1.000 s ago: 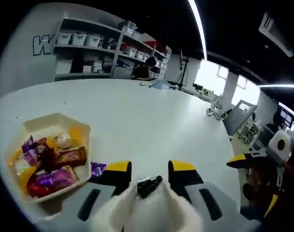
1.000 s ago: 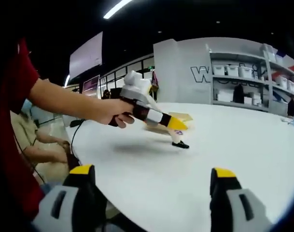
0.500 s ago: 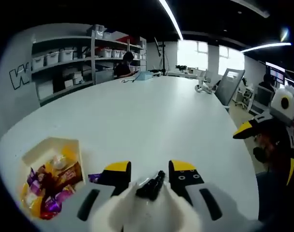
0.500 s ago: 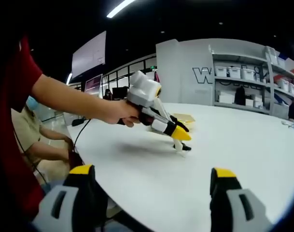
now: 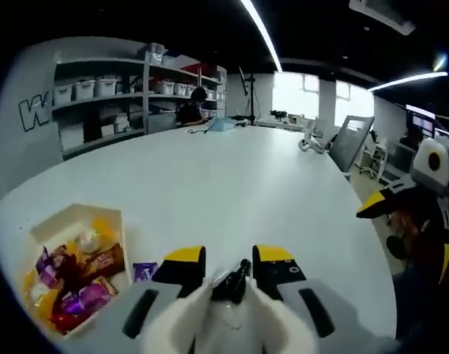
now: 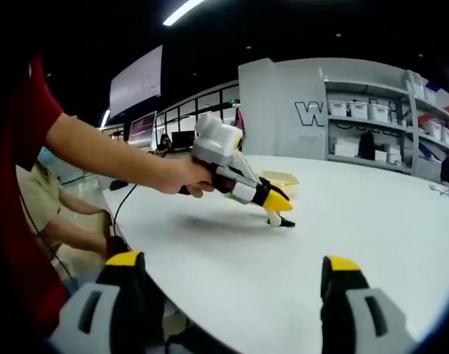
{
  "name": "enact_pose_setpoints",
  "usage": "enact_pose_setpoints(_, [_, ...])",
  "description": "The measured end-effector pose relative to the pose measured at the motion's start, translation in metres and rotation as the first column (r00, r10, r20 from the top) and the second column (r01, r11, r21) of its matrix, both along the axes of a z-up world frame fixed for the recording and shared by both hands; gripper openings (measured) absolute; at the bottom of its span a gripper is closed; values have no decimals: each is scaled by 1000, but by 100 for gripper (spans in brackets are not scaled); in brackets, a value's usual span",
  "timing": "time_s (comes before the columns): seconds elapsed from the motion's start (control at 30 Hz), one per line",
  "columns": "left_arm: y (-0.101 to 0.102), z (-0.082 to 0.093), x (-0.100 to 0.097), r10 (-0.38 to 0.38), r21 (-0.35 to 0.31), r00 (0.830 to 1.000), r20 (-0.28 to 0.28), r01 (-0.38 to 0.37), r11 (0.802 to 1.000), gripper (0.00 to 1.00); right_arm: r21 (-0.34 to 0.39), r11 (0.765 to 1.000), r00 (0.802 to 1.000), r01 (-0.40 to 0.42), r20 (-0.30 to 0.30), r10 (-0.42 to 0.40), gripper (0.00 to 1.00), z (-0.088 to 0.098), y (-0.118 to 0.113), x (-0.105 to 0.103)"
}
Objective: Place the target food into the container with the food tongs after gripping and lifting it, then release it inside without dropping or visibly crushing the food.
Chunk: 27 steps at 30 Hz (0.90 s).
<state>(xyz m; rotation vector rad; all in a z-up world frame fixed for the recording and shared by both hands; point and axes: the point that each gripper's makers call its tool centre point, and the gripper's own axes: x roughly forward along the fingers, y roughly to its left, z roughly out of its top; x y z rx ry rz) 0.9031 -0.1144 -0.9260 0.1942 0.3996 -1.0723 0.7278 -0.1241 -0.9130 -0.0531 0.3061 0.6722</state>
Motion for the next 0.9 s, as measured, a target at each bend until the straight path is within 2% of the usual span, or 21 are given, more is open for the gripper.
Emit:
enact_pose_setpoints(0.07, [3, 3, -1, 6, -6, 1000, 21, -6, 1000, 22, -4, 1000, 1000, -5, 4, 5, 99, 2, 2, 1])
enact_pose_setpoints(0.33, [5, 17, -11, 10, -33, 1000, 5, -10, 999, 22, -8, 1000, 1000, -14, 22, 15, 99, 8, 8, -3])
enact_pose_setpoints(0.5, [6, 30, -13, 6, -44, 1000, 27, -5, 999, 21, -11, 1000, 1000, -16, 23, 17, 99, 9, 10, -6])
enact_pose_setpoints(0.57, [12, 43, -8, 22, -45, 997, 79, -18, 999, 21, -14, 1000, 999, -20, 25, 20, 99, 10, 11, -7])
enact_pose_setpoints(0.63, [18, 53, -4, 37, -52, 995, 98, -32, 998, 21, -18, 1000, 999, -22, 29, 22, 99, 11, 11, -7])
enact_pose_setpoints(0.73, [29, 61, 3, 64, -78, 995, 75, -58, 995, 21, -17, 1000, 999, -23, 31, 23, 99, 12, 12, -8])
enact_pose_setpoints(0.9, [49, 59, 17, 102, -52, 992, 72, -99, 994, 20, -17, 1000, 999, -23, 33, 24, 99, 12, 14, -9])
